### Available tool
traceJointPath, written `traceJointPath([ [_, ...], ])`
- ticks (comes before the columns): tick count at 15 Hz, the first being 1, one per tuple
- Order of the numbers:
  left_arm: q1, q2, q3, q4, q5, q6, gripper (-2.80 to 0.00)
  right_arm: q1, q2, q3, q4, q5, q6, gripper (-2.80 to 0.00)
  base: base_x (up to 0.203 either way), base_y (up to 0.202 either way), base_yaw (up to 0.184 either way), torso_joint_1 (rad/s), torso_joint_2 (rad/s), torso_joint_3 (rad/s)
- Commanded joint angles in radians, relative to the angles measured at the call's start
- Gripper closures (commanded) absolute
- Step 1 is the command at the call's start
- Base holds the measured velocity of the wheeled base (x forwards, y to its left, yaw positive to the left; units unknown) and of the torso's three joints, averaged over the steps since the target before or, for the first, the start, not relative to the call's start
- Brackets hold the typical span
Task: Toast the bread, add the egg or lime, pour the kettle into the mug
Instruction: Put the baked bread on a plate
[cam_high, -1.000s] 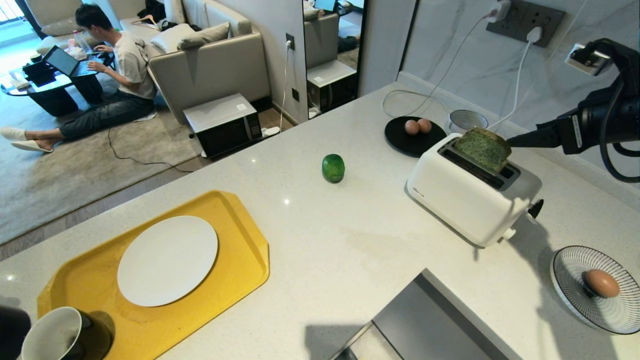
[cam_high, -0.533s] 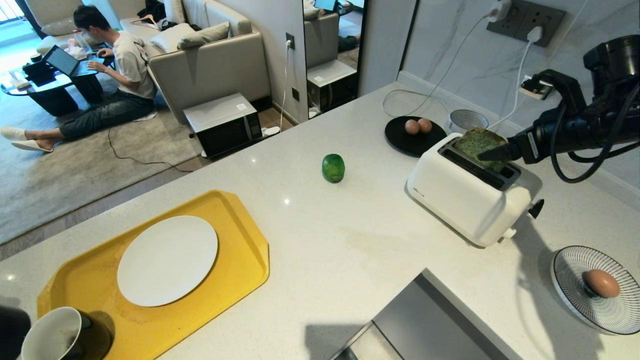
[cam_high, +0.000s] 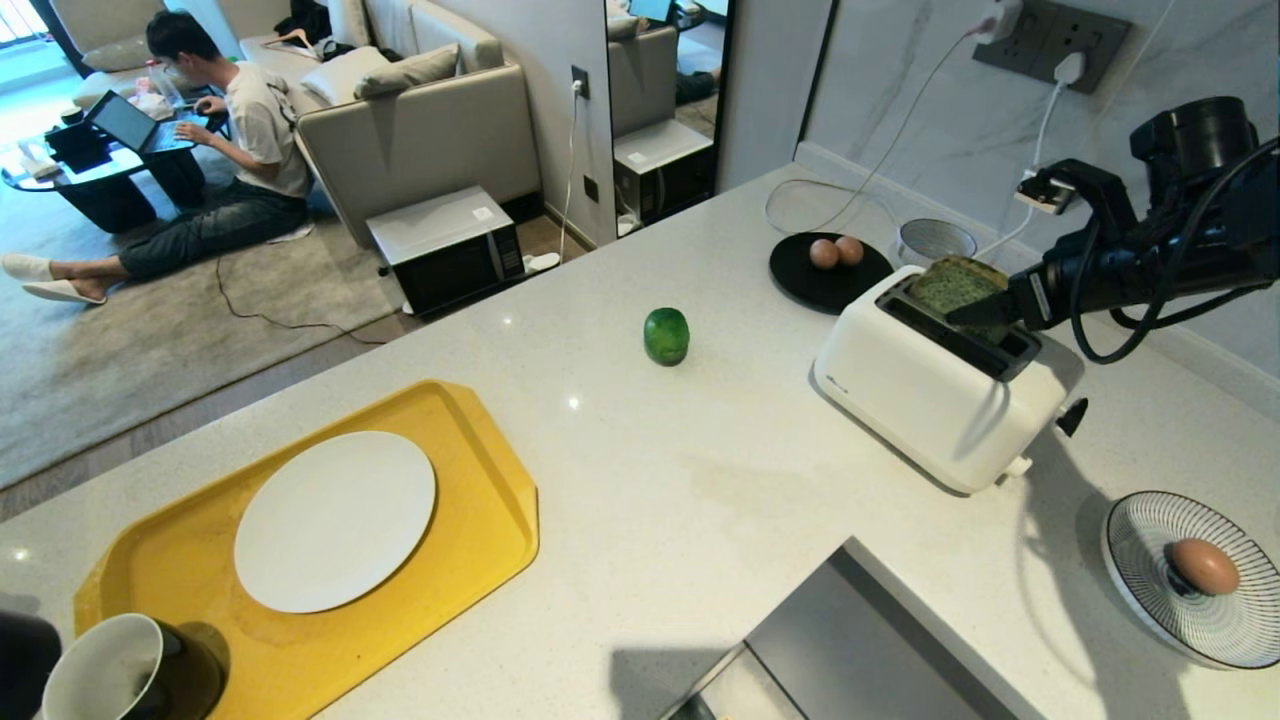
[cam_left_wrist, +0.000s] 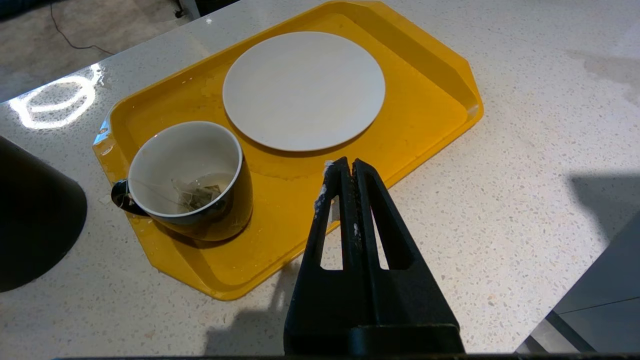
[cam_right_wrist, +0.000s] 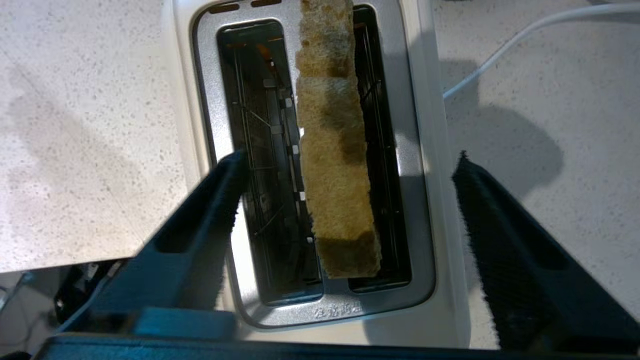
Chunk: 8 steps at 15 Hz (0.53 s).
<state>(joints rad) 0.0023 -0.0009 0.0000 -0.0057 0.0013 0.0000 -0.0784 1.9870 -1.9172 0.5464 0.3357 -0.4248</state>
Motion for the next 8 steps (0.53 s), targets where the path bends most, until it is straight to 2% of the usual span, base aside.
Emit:
traceJointPath([
  [1, 0.001, -0.001, 0.002, 0.000, 0.000, 0.000, 0.00, -0.004, 0.010, -0.010, 0.003, 0.002, -0.003, 0.00, 0.000, 0.000, 0.000, 0.000, 0.00, 0.000],
  [8, 0.001, -0.001, 0.002, 0.000, 0.000, 0.000, 0.00, -0.002, -0.028, -0.005, 0.003, 0.007, -0.002, 0.00, 0.000, 0.000, 0.000, 0.000, 0.00, 0.000],
])
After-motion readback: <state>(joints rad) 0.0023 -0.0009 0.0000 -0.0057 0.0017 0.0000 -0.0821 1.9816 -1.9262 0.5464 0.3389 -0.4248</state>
